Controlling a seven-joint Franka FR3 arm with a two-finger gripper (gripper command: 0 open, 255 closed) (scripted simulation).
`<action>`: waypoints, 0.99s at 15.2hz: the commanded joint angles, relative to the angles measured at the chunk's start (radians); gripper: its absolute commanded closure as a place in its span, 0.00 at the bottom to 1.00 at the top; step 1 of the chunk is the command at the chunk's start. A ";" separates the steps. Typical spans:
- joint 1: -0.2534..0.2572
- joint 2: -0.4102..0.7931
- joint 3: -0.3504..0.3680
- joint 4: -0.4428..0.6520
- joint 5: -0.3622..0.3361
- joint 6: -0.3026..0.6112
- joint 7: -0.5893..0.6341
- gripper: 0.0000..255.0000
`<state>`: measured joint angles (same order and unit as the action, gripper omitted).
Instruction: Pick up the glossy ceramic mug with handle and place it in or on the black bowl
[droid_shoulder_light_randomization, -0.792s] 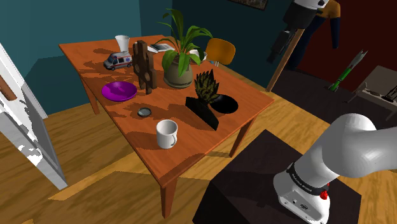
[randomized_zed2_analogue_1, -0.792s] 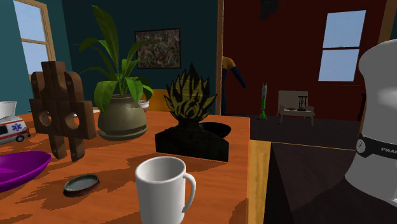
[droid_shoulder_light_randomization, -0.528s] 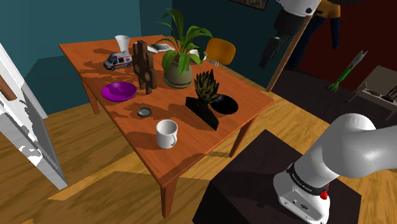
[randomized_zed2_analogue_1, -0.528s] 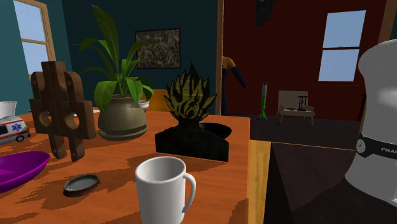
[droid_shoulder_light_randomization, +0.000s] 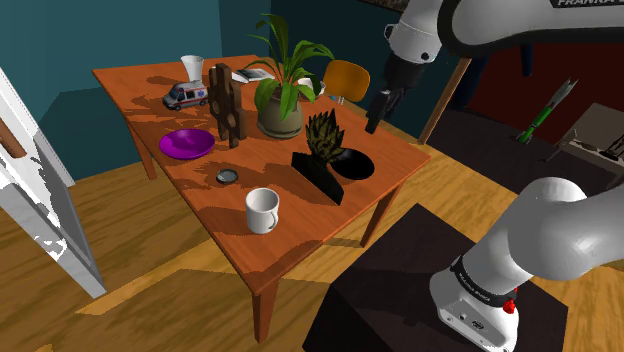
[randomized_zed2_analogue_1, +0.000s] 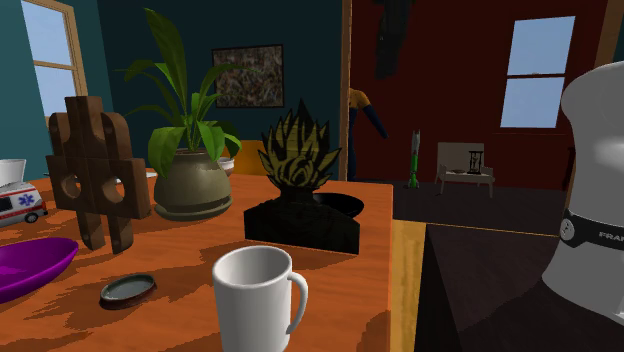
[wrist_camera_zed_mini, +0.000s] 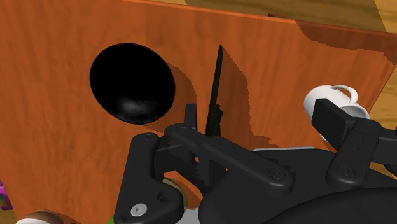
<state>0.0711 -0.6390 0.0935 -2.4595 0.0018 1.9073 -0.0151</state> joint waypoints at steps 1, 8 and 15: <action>0.009 0.048 0.020 -0.010 0.016 0.056 0.026 0.00; 0.036 0.261 0.092 0.003 0.054 0.246 0.119 0.00; 0.056 0.510 0.157 0.079 0.051 0.409 0.218 0.00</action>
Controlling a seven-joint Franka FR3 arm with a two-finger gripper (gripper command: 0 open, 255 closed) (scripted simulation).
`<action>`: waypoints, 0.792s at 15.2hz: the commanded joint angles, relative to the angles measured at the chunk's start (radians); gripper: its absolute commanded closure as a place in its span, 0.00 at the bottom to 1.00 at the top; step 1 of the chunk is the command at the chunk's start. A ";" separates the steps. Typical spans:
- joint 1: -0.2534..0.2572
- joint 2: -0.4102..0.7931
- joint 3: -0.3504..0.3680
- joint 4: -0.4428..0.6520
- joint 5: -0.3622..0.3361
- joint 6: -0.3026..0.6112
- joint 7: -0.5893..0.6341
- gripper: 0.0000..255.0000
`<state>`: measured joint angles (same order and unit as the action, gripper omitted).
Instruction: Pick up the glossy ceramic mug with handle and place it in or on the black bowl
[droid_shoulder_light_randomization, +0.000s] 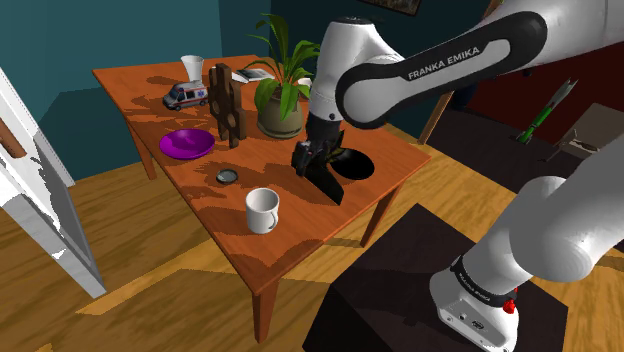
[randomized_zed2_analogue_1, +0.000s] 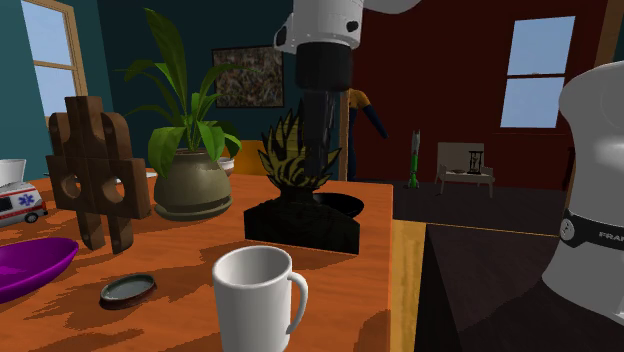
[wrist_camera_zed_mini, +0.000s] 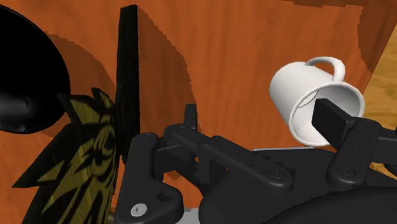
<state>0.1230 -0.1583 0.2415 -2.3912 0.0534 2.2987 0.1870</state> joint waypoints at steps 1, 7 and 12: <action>0.008 0.067 0.017 0.027 -0.006 0.038 0.032 0.00; 0.038 0.296 0.046 0.149 -0.055 0.136 0.130 0.00; 0.053 0.377 0.042 0.176 -0.082 0.187 0.160 0.00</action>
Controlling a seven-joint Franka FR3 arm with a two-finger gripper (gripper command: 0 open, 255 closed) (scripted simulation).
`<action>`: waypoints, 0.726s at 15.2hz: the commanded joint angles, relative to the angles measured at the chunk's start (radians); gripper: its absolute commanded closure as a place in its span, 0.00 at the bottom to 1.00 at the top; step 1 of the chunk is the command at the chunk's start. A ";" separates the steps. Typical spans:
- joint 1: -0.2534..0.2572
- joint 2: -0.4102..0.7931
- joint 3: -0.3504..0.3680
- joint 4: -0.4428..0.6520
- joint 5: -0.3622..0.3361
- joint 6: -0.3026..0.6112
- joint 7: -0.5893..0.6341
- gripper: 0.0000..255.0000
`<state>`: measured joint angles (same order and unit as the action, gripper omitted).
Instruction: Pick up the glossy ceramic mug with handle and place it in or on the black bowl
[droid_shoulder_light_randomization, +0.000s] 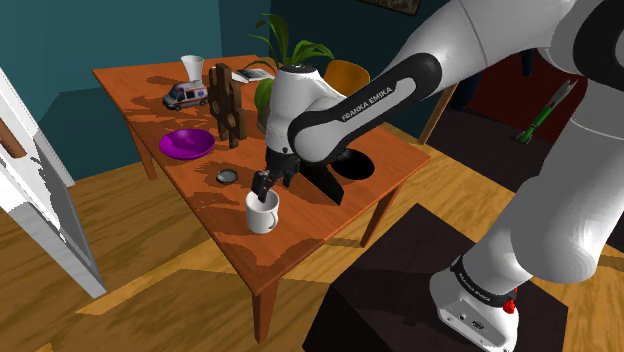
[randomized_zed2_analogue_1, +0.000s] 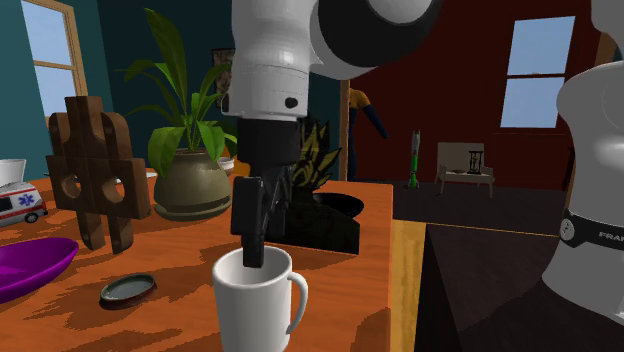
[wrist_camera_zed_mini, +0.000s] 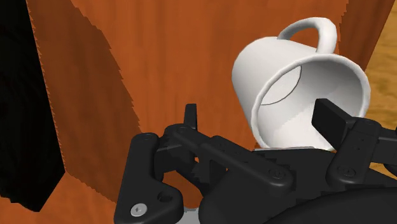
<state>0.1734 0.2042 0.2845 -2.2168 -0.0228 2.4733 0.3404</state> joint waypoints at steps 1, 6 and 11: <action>0.005 0.025 -0.002 0.000 -0.010 0.024 0.009 0.00; 0.012 0.066 -0.009 -0.002 -0.028 0.066 0.022 0.00; 0.012 0.066 -0.010 -0.002 -0.028 0.066 0.022 0.00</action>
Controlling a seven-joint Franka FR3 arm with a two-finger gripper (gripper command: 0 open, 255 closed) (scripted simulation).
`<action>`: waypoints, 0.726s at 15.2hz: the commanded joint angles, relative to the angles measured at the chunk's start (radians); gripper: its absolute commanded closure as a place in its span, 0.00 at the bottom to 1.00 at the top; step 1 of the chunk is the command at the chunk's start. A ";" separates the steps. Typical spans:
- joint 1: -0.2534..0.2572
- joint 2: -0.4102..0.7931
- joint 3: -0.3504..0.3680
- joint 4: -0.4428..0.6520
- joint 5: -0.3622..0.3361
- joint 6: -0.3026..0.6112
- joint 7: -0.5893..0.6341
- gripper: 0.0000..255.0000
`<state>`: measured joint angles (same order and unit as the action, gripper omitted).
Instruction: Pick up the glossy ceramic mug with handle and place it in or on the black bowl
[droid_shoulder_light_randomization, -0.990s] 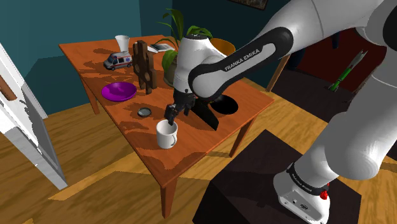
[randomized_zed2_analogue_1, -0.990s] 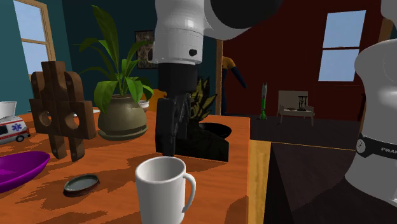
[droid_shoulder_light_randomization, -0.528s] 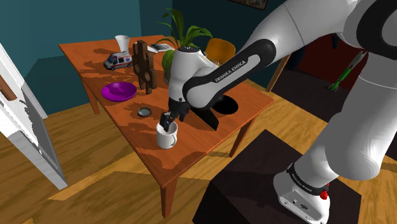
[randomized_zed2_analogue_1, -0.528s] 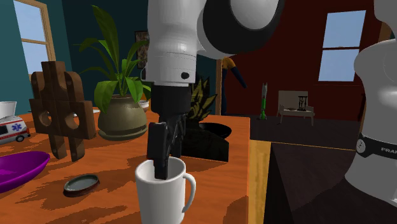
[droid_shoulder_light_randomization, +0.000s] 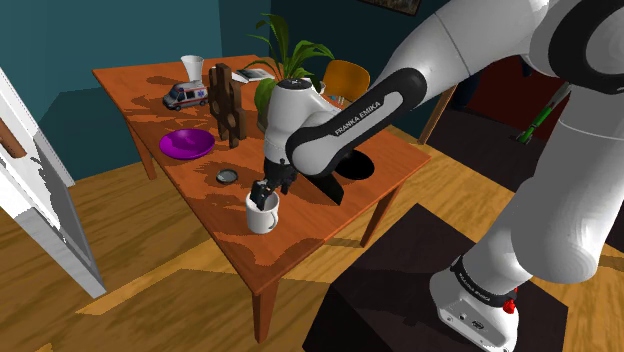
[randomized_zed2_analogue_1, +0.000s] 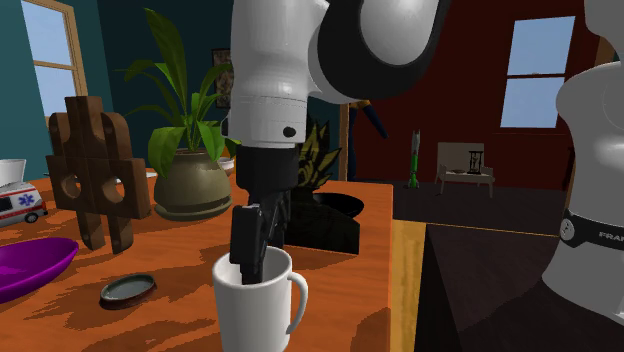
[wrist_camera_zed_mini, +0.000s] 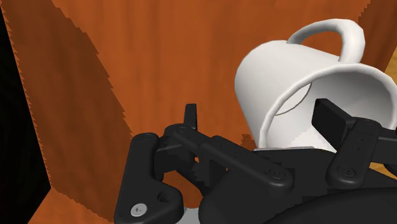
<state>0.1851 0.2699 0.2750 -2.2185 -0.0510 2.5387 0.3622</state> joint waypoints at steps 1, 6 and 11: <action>0.000 0.000 0.000 0.000 0.000 0.000 0.000 0.00; 0.000 0.000 0.000 0.000 0.000 0.000 0.000 1.00; 0.000 0.000 0.000 0.000 0.000 0.000 0.000 1.00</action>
<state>0.1851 0.2700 0.2749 -2.2186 -0.0510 2.5386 0.3622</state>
